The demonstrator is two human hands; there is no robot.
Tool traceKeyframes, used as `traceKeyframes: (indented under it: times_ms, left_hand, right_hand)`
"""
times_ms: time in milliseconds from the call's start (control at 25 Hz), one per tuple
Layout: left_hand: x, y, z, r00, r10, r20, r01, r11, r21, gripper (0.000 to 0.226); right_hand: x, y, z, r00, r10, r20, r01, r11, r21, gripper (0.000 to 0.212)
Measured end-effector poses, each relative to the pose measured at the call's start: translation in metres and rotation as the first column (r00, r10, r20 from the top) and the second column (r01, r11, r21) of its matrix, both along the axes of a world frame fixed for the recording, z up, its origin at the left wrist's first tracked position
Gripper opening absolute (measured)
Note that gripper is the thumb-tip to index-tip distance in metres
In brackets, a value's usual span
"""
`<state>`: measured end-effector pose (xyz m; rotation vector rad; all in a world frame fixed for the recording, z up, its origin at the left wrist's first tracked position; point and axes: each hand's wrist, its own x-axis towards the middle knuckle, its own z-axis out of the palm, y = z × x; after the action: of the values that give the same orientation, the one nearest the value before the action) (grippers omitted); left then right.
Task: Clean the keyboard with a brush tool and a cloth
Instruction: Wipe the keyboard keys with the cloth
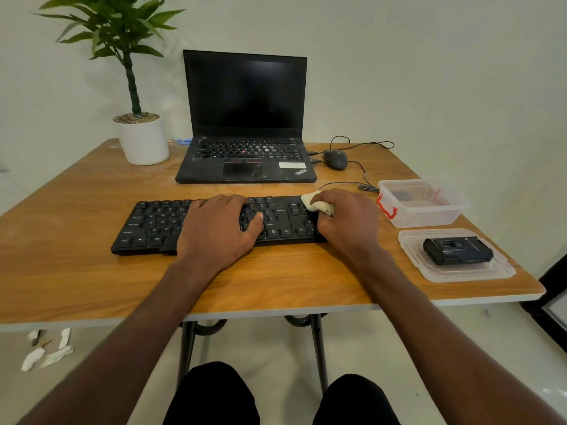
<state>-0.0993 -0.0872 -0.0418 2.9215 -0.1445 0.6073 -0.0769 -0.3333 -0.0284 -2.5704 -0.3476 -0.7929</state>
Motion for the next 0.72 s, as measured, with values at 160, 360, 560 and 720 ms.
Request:
traceKeyframes:
  times_ms: [160, 360, 560, 720]
  left_hand:
    - [-0.0015, 0.0004, 0.0011, 1.000, -0.002, -0.006, 0.002, 1.000, 0.002, 0.061]
    - [-0.0041, -0.0008, 0.0029, 0.999, -0.007, -0.039, 0.007, 1.000, -0.002, 0.060]
    - [-0.0016, -0.0005, 0.0031, 0.997, -0.006, -0.080, 0.006, 1.000, 0.004, 0.063]
    - [-0.0008, -0.0005, 0.0030, 0.996, -0.001, -0.091, 0.000, 1.000, -0.012, 0.064]
  right_hand:
    - [0.0023, -0.0011, -0.0002, 1.000, 0.017, -0.019, -0.017, 1.000, -0.003, 0.030]
    - [0.0011, -0.0013, -0.0012, 0.999, 0.012, -0.032, -0.013, 1.000, -0.022, 0.031]
    - [0.0041, -0.0002, -0.0022, 0.994, 0.091, -0.060, -0.097, 0.989, -0.113, 0.039]
    - [0.0065, -0.0015, -0.0035, 0.993, 0.089, -0.071, -0.096, 0.989, -0.109, 0.040]
